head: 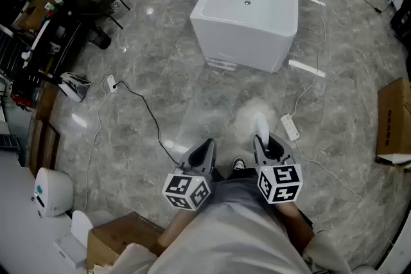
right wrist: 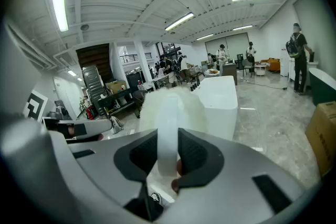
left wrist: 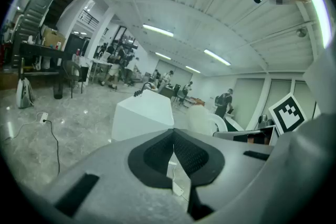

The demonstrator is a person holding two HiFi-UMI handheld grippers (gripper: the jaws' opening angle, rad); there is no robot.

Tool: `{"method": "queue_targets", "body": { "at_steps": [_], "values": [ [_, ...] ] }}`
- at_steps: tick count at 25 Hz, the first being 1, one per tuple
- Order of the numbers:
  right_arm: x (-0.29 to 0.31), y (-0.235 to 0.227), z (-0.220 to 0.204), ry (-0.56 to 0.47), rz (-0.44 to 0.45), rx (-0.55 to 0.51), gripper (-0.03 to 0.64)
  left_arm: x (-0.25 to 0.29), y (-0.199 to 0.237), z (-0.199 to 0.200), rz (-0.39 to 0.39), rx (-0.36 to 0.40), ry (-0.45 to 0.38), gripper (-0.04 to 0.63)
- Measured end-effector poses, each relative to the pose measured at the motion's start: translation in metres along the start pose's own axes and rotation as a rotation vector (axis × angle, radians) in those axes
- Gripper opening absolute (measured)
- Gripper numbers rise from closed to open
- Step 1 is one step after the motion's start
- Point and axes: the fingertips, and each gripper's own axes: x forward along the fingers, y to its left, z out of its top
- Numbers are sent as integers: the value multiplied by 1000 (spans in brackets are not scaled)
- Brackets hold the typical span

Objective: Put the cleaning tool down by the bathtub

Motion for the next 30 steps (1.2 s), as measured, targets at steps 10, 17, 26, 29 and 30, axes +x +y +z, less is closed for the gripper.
{"method": "queue_targets", "body": {
  "at_steps": [10, 17, 26, 29, 30],
  "values": [
    [4, -19, -5, 13, 22, 43, 89, 16, -2, -9, 31, -18, 43, 5],
    [17, -11, -9, 16, 103, 180, 89, 18, 1, -24, 4, -56, 96, 5],
    [68, -12, 16, 22, 89, 176, 89, 47, 41, -6, 25, -51, 114, 5],
    [93, -7, 31, 29, 78, 160, 90, 60, 63, 7, 22, -82, 109, 5],
    [101, -5, 38, 24, 75, 158, 90, 65, 71, 12, 24, -89, 108, 5]
  ]
}}
